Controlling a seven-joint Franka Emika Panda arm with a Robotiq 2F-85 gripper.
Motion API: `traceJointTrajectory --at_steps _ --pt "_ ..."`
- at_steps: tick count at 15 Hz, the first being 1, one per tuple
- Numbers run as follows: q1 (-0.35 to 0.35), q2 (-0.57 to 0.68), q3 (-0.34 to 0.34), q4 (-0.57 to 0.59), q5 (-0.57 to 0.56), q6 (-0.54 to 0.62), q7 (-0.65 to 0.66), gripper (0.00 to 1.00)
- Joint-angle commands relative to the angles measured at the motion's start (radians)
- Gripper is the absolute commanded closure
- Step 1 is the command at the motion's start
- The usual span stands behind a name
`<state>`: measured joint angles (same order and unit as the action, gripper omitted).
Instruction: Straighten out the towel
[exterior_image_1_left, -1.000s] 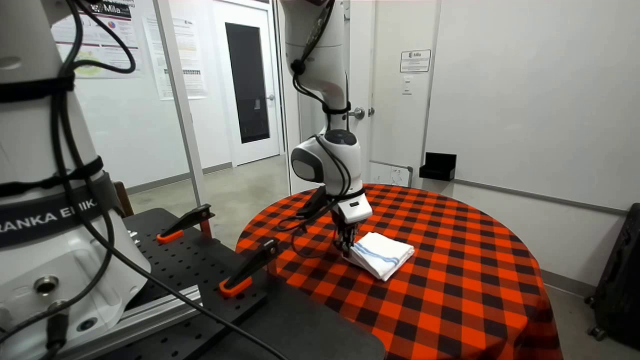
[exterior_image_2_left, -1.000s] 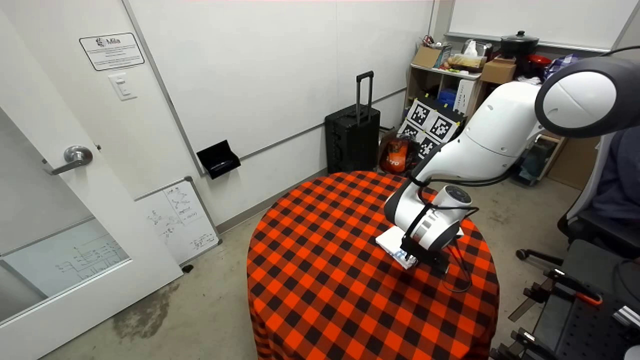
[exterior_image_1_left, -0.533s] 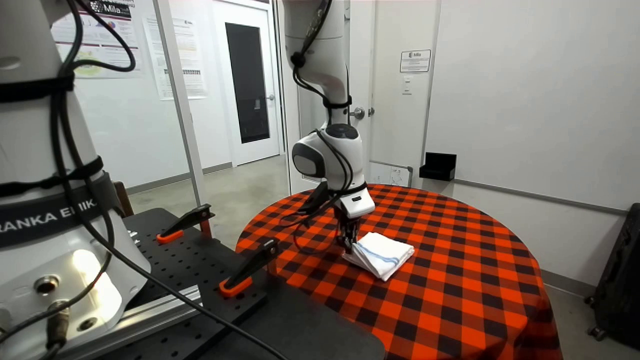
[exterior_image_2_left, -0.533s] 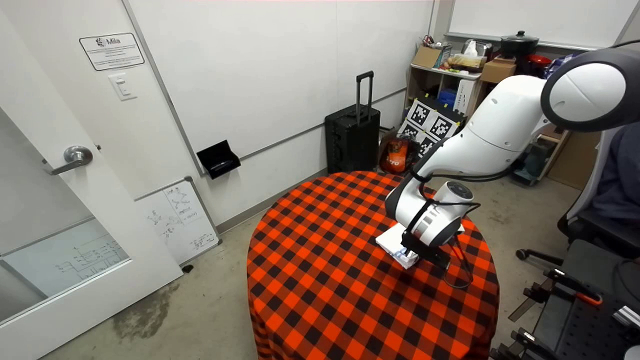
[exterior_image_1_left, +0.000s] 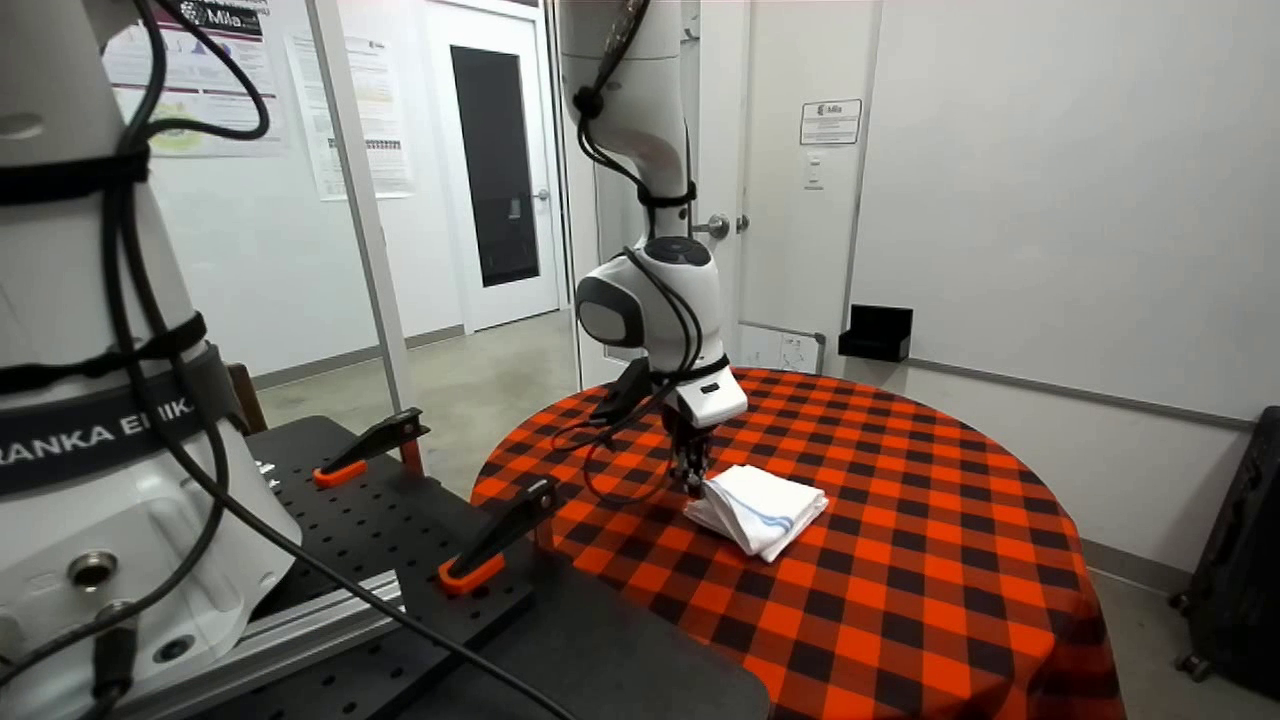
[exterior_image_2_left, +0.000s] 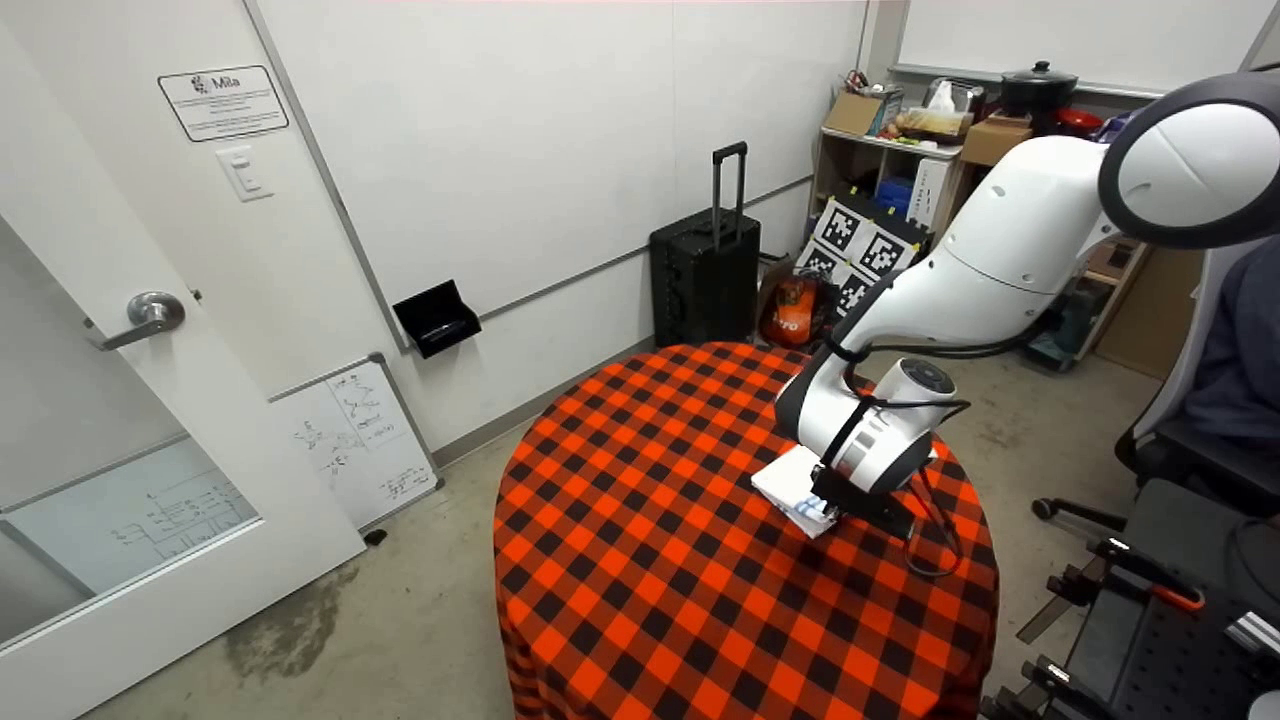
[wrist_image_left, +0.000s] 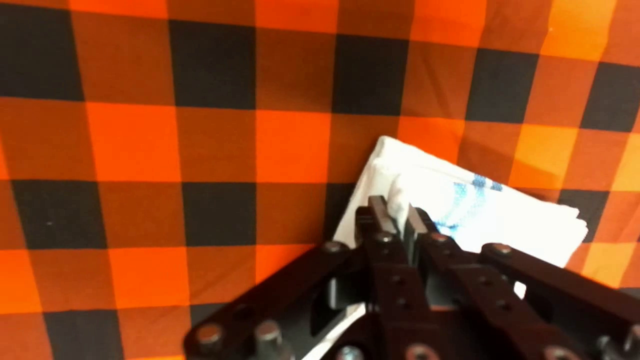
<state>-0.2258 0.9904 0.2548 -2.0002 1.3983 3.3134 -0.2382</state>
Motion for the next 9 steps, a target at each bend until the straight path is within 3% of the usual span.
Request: traceJointTrajectory --at_steps 1,3,4,5,9 --pt "0.108 -0.137 -0.075 -0.204 -0.031 -0.045 -0.013 0.99" --pt "0.203 -0.197 -0.142 -0.308 -0.054 -0.085 0.014 0.99" --pt "0.237 -0.223 -0.163 -0.37 -0.136 -0.092 0.083 0.99" --pt "0.342 -0.253 -0.249 -0.408 -0.127 -0.143 0.081 0.99" --pt "0.627 -0.319 -0.516 -0.564 -0.447 -0.236 0.307 0.99"
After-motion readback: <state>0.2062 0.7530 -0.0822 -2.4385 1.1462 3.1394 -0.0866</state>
